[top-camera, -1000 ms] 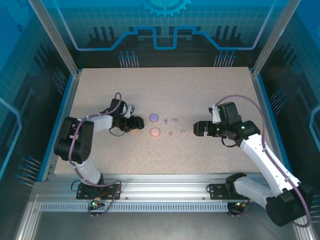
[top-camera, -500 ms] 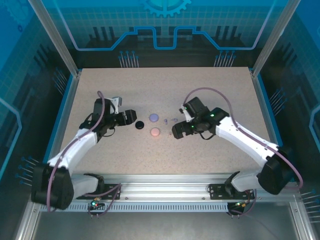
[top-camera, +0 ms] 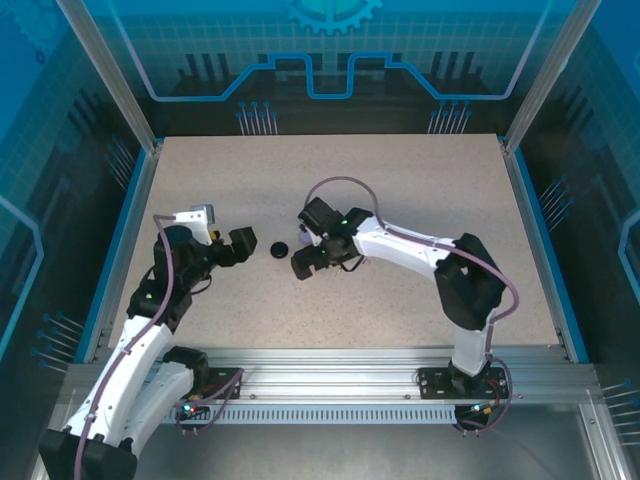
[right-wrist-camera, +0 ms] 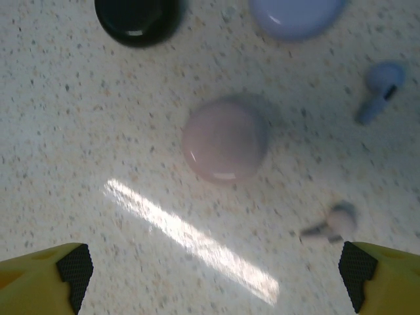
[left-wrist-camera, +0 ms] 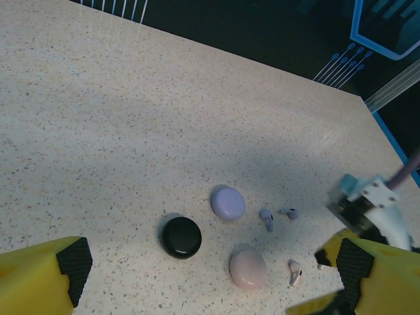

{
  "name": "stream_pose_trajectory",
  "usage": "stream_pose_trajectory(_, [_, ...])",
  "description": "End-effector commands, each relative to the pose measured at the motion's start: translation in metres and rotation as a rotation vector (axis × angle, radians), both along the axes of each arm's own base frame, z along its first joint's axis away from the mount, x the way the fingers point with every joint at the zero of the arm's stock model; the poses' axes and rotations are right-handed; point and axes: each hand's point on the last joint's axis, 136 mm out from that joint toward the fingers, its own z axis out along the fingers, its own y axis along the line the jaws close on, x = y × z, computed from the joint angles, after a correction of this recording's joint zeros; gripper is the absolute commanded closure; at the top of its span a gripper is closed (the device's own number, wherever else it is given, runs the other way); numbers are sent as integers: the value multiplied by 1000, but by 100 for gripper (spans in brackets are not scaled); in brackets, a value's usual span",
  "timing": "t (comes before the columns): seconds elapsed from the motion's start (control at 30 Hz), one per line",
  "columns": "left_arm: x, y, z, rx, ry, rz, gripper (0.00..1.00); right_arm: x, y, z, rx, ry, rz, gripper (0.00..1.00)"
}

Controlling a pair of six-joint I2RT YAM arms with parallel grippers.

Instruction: Insert wireless bluetooth earbuds into charging case

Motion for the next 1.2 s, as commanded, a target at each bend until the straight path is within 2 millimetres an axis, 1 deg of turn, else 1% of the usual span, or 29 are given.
stream_pose_trajectory(0.0, [-6, 6, -18, 14, 58, 26, 1, 7, 27, -8, 24, 4, 78, 0])
stream_pose_trajectory(0.07, [-7, 6, -18, 17, 58, 23, 1, 13, 37, -17, 23, 13, 99, 0])
stream_pose_trajectory(0.17, [-7, 7, -16, 22, 52, 26, 1, 20, 46, -26, 25, 17, 103, 0])
stream_pose_trajectory(0.27, [-7, 7, -13, 21, 47, 25, 1, 25, 51, -37, 7, 31, 105, 0])
stream_pose_trajectory(0.4, [-8, 8, -12, 25, 44, 28, 1, 25, 55, -45, 1, 46, 113, 0])
stream_pose_trajectory(0.6, [-8, 7, -13, 22, 42, 26, 1, 18, 51, -47, -11, 68, 121, 0])
stream_pose_trajectory(0.97, [-7, 7, -15, 22, 42, 28, 1, 1, 48, -44, -17, 90, 137, 3])
stream_pose_trajectory(1.17, [-7, 7, -16, 19, 45, 25, 1, -5, 42, -43, -42, 90, 140, 3])
